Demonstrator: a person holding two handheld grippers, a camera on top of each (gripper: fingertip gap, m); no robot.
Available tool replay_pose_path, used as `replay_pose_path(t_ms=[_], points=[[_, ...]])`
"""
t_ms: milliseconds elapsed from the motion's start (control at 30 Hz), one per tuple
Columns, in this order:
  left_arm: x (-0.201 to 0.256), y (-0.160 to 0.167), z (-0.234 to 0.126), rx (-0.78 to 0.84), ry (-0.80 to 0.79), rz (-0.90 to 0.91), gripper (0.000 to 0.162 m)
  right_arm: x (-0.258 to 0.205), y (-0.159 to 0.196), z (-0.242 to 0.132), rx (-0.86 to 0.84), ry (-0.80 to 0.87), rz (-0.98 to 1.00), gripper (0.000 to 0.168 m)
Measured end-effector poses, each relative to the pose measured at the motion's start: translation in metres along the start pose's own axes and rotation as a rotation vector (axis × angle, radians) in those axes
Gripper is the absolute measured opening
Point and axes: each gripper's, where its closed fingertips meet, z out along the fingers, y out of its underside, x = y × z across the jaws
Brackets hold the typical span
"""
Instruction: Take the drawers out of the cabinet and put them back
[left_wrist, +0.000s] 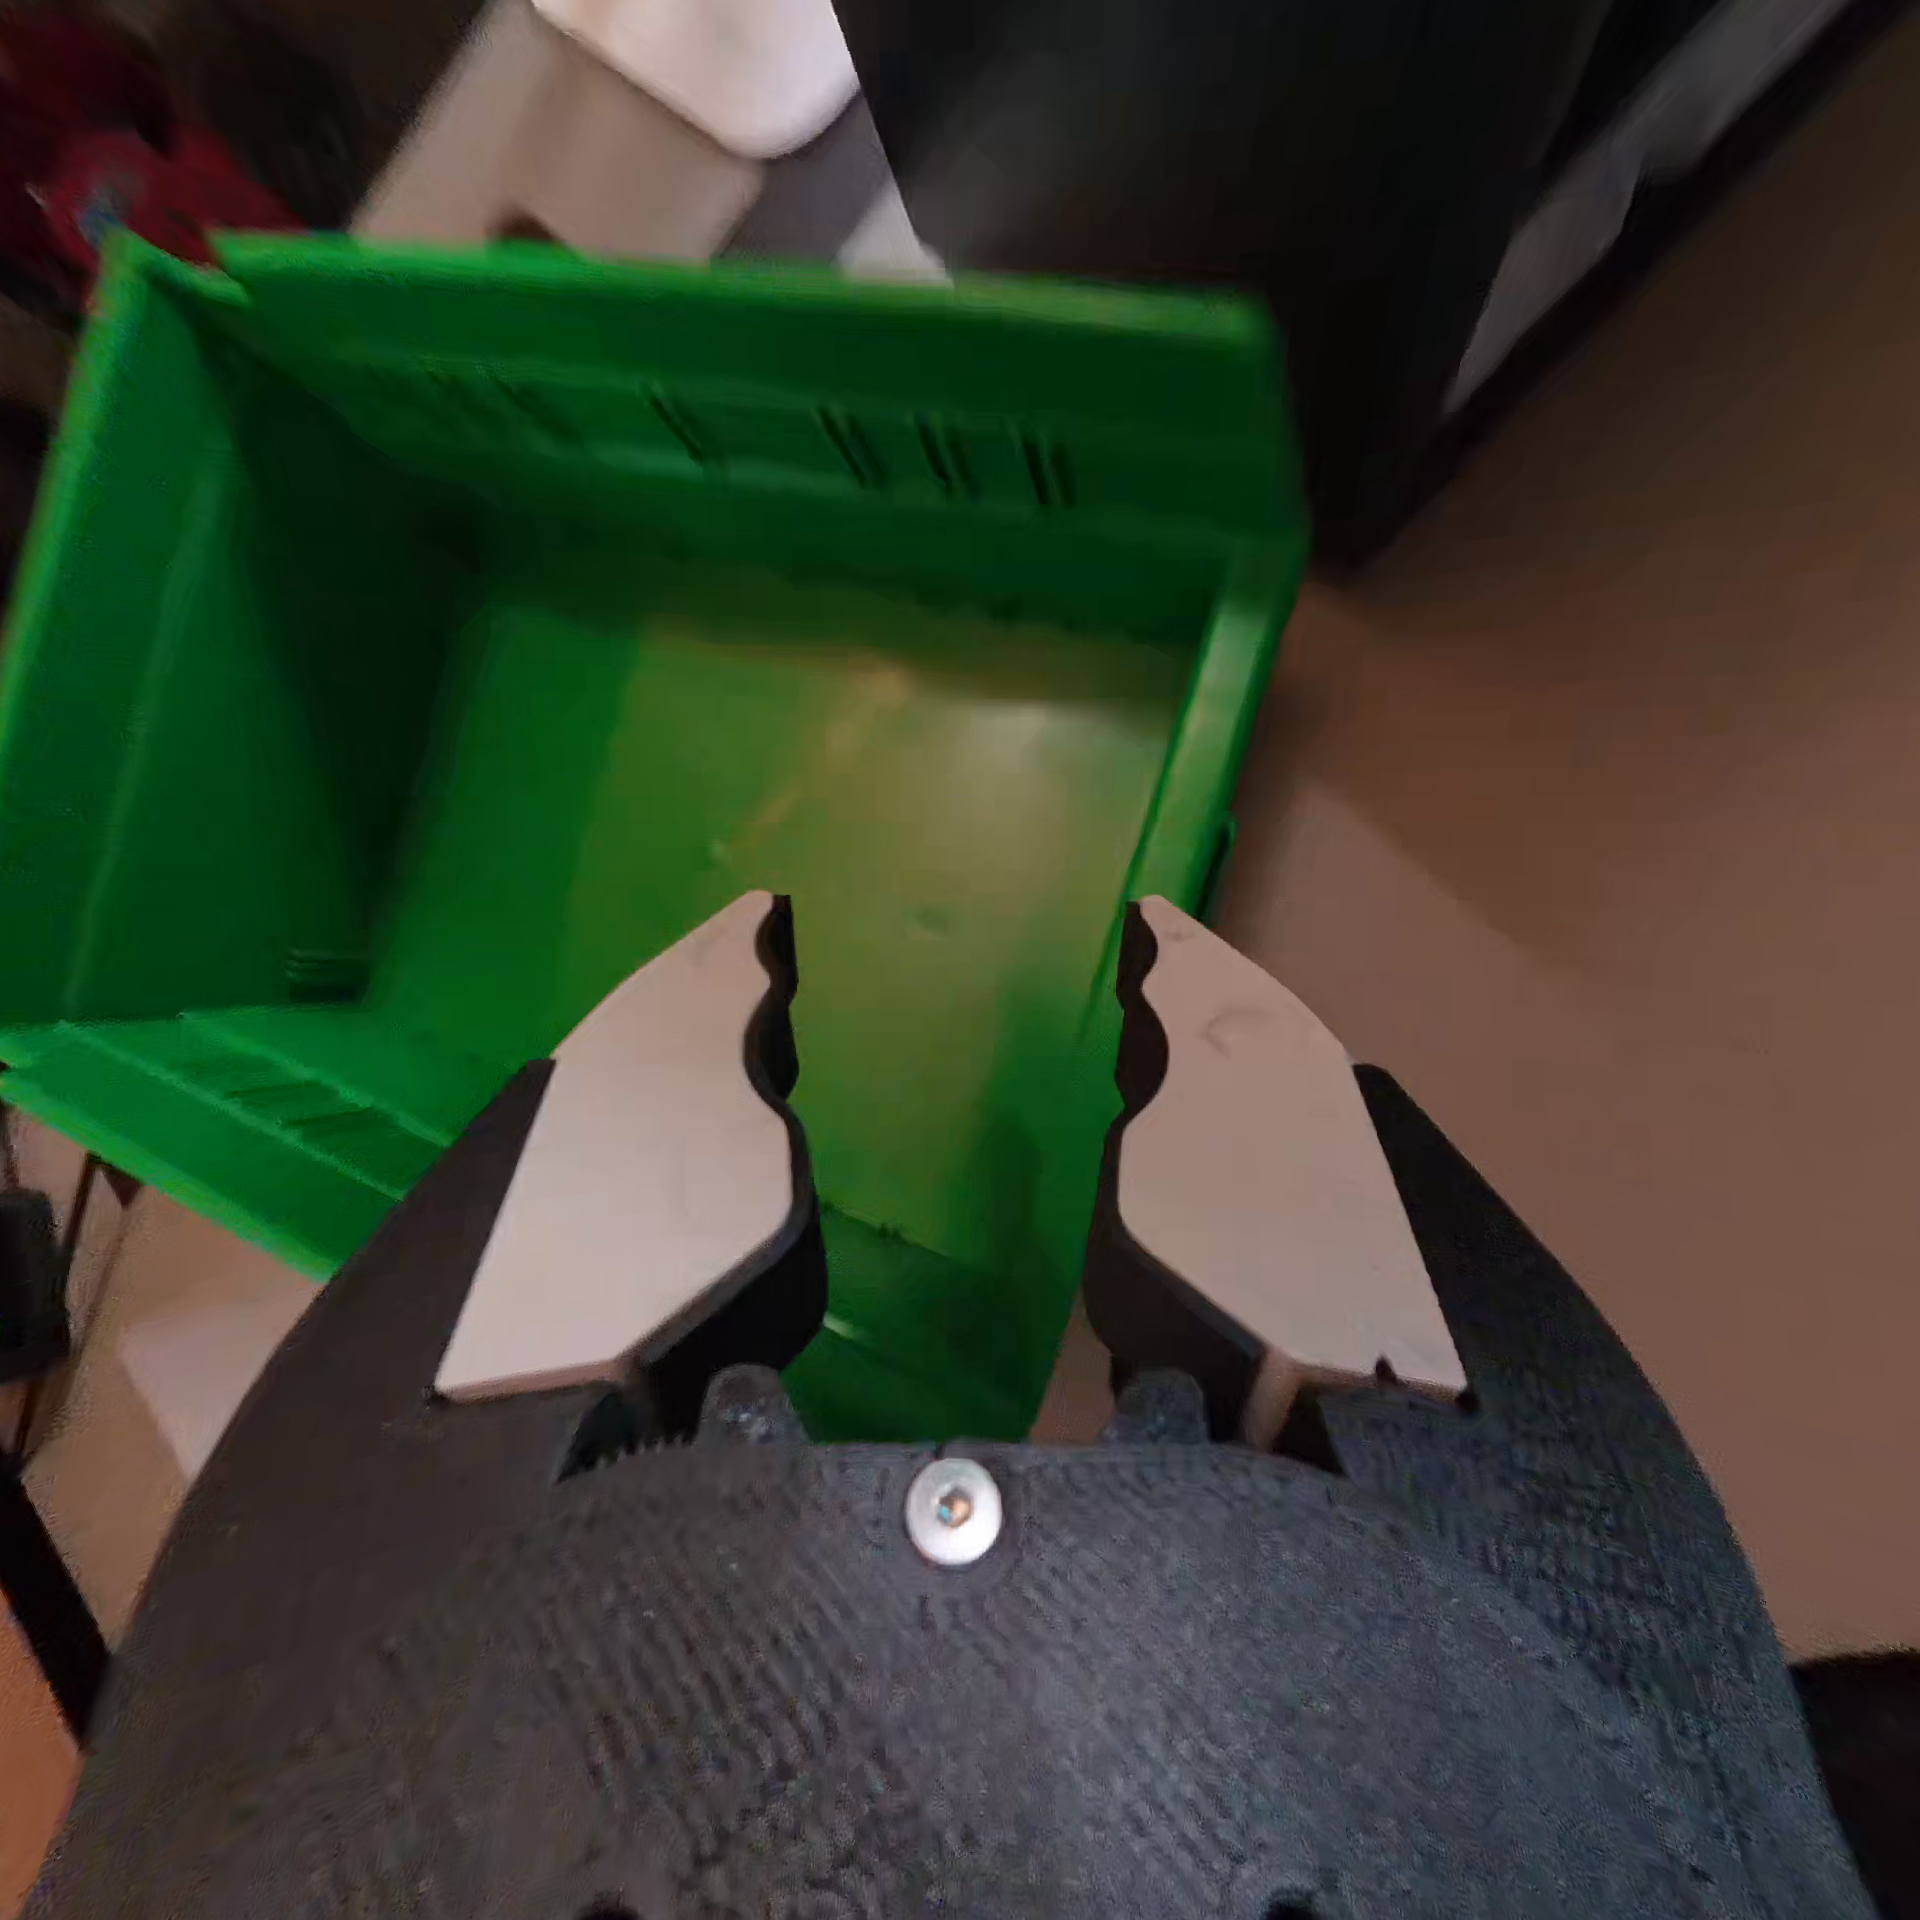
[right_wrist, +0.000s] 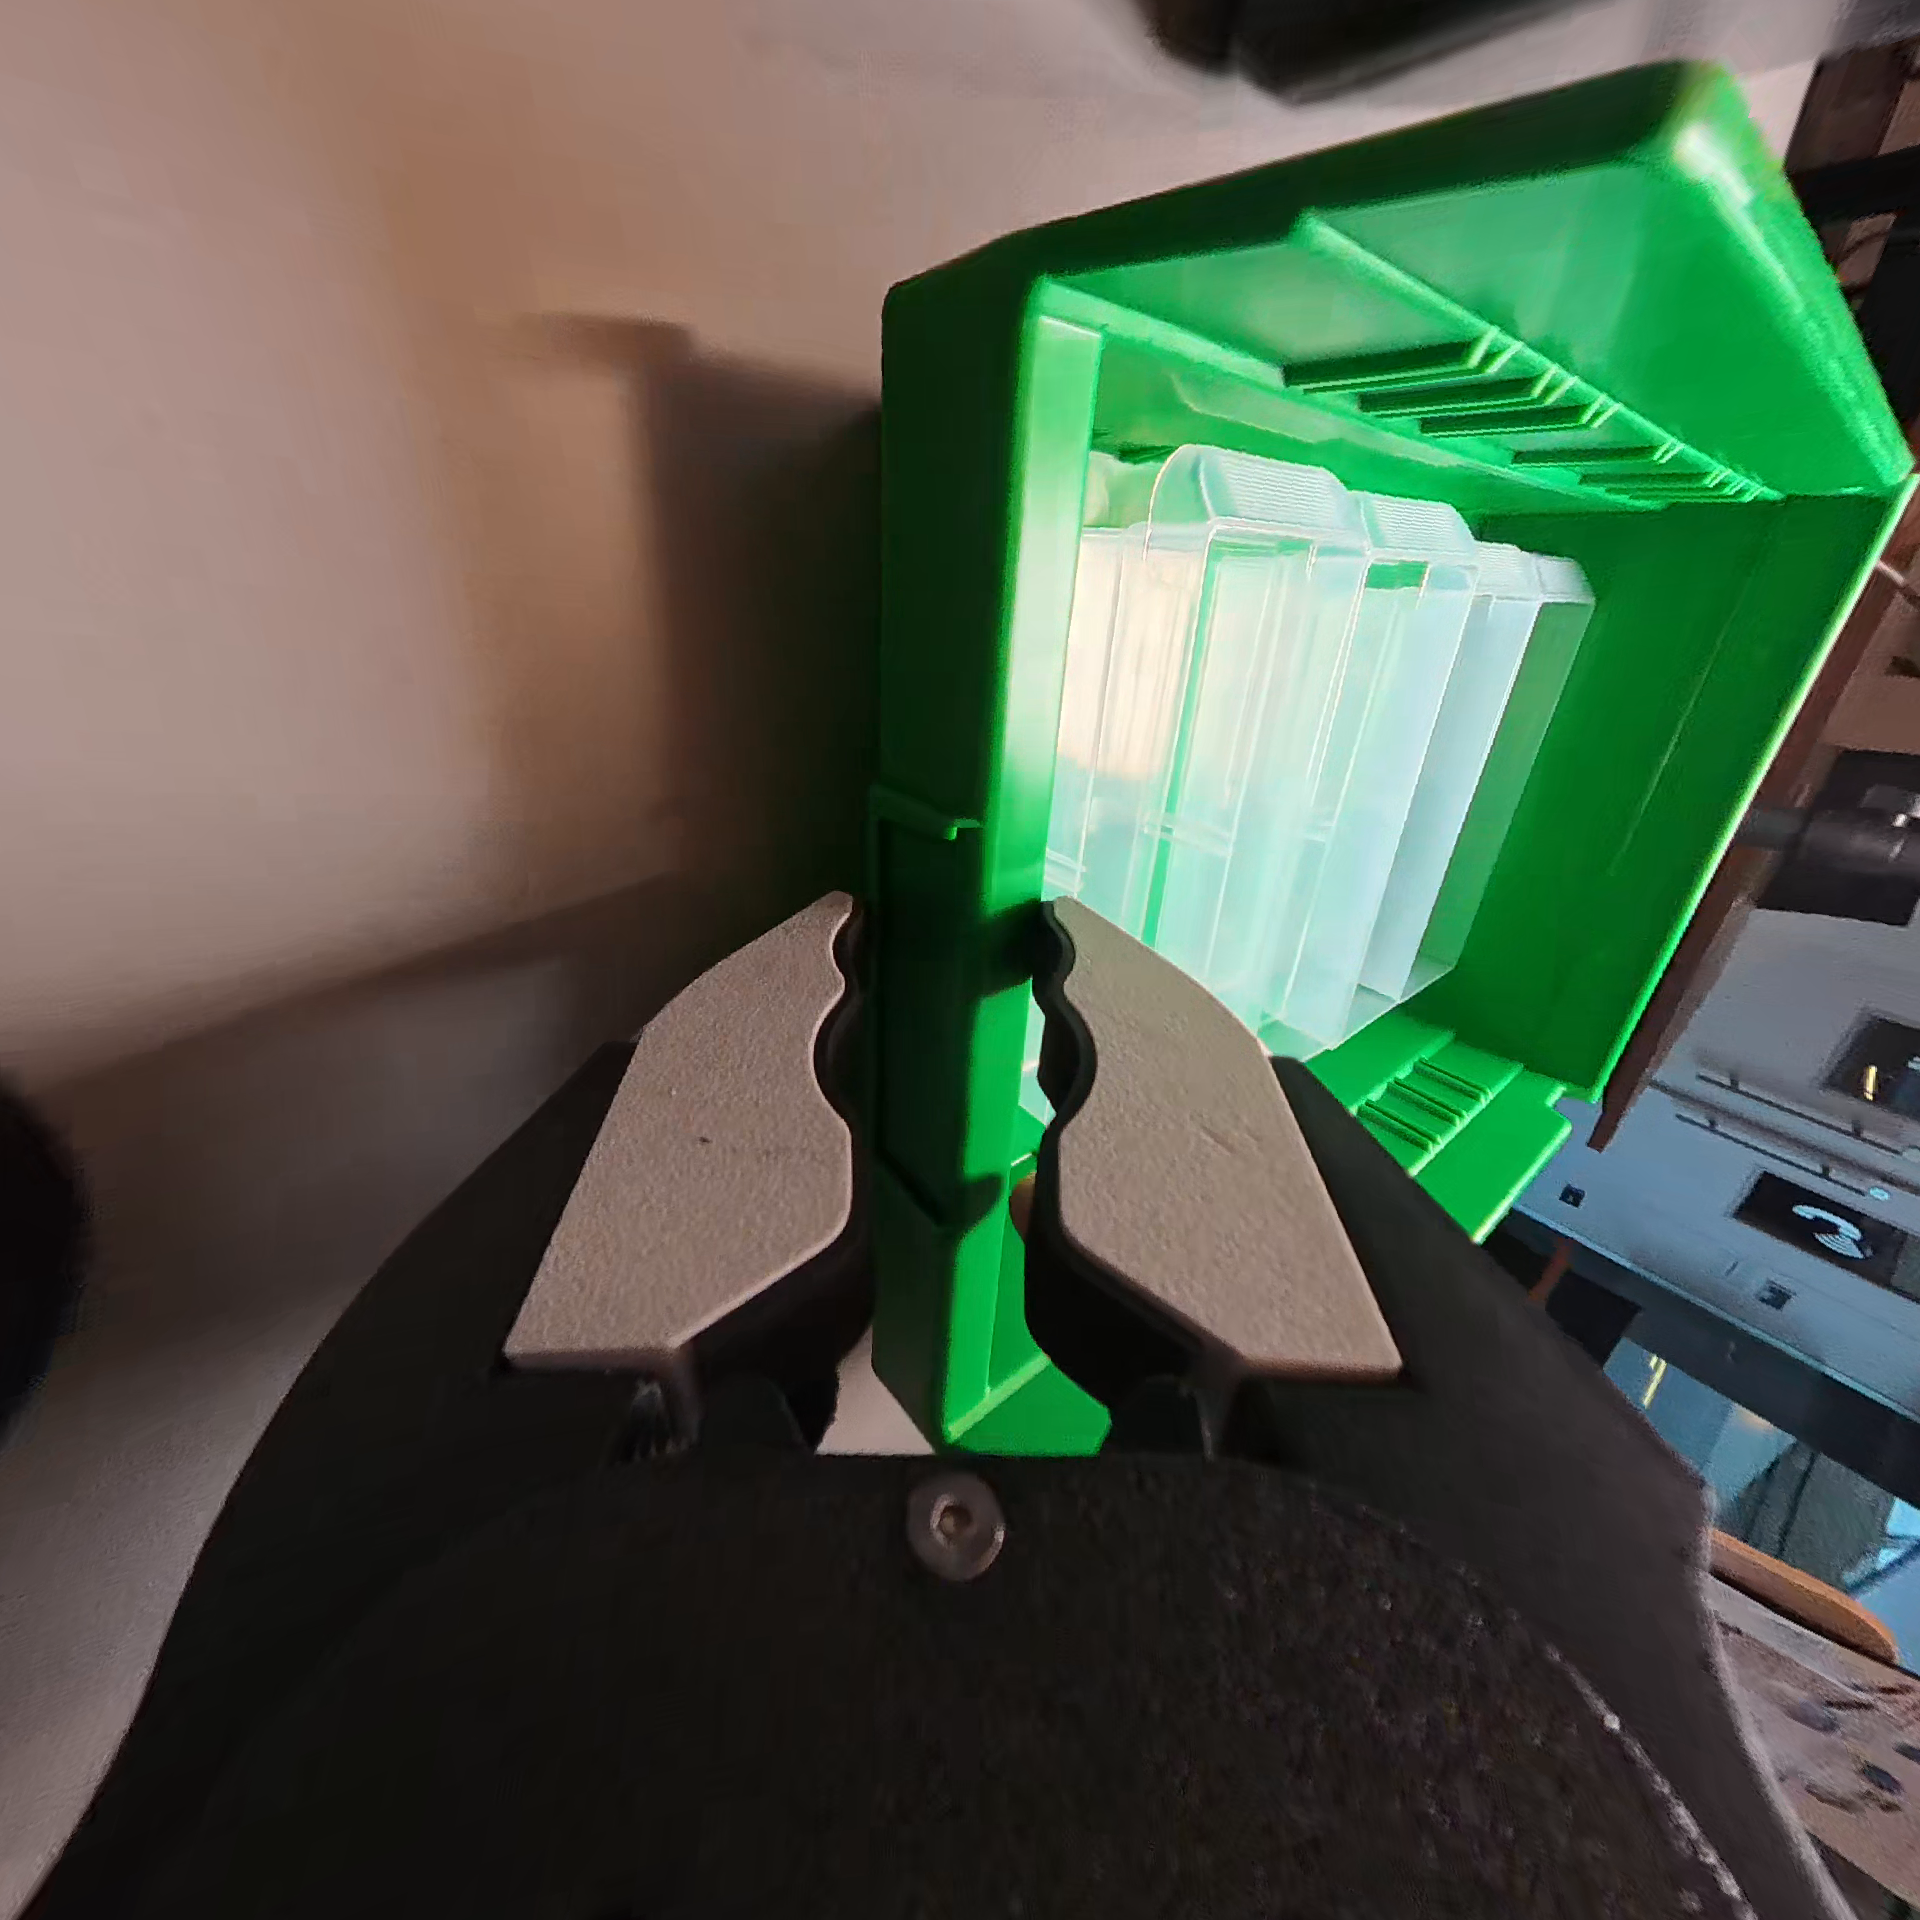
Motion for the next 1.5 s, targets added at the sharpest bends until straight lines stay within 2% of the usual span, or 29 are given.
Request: replay_pose_path(t_ms=[100,167,333,400,500,567,700,800,900,1033,1067,1100,1133,1167,1233,1300,1333,1433,1500], points=[[0.014,0.031,0.017,-0.138,0.003,0.059,0.067,-0.024,-0.014,-0.019,0.044,-0.017,0.001,0.031],[0.019,0.042,0.028,-0.199,-0.009,0.099,0.064,-0.038,-0.021,-0.03,0.068,-0.03,-0.001,0.031],[0.041,0.034,0.039,-0.188,0.013,0.206,0.036,-0.069,-0.037,-0.056,0.156,-0.077,0.003,0.03],[0.044,0.029,0.042,-0.176,-0.027,0.278,0.025,-0.071,-0.046,-0.074,0.256,-0.068,0.077,0.031],[0.046,0.028,0.041,-0.173,-0.069,0.351,0.026,-0.055,-0.057,-0.12,0.508,-0.036,0.298,0.037],[0.05,0.03,0.038,-0.161,-0.066,0.377,0.026,-0.031,-0.041,-0.14,0.597,0.085,0.459,0.035],[0.068,0.039,0.024,-0.128,-0.014,0.484,0.026,-0.005,0.031,-0.14,0.525,0.287,0.793,0.037],[0.096,0.049,0.007,-0.069,0.088,0.612,0.026,-0.016,0.056,-0.129,0.53,0.228,0.988,0.047],[0.116,0.063,-0.012,-0.043,0.176,0.71,0.025,-0.024,0.063,-0.117,0.544,0.177,1.1,0.054],[0.119,0.071,-0.022,-0.025,0.152,0.754,0.024,-0.029,0.065,-0.097,0.54,0.141,1.22,0.057],[0.117,0.071,-0.025,-0.028,0.119,0.735,0.028,-0.03,0.066,-0.093,0.536,0.139,1.247,0.057],[0.119,0.065,-0.031,-0.003,0.107,0.675,0.038,-0.031,0.066,-0.089,0.534,0.138,1.266,0.056],[0.129,0.054,-0.043,0.066,0.152,0.573,0.043,-0.033,0.067,-0.086,0.526,0.139,1.279,0.055],[0.144,0.037,-0.059,0.173,0.229,0.45,0.042,-0.035,0.068,-0.083,0.517,0.144,1.289,0.054],[0.174,-0.007,-0.095,0.447,0.358,0.22,0.03,-0.038,0.069,-0.077,0.504,0.156,1.299,0.051],[0.211,-0.045,-0.112,0.647,0.457,0.045,0.03,-0.037,0.068,-0.072,0.516,0.16,1.307,0.05],[0.23,-0.059,-0.105,0.681,0.467,-0.014,0.035,-0.034,0.066,-0.071,0.526,0.164,1.31,0.05],[0.29,-0.089,-0.058,0.634,0.483,-0.114,0.058,-0.026,0.06,-0.071,0.536,0.191,1.303,0.051],[0.325,-0.116,-0.032,0.612,0.567,-0.247,0.066,-0.024,0.057,-0.072,0.542,0.215,1.304,0.05]])
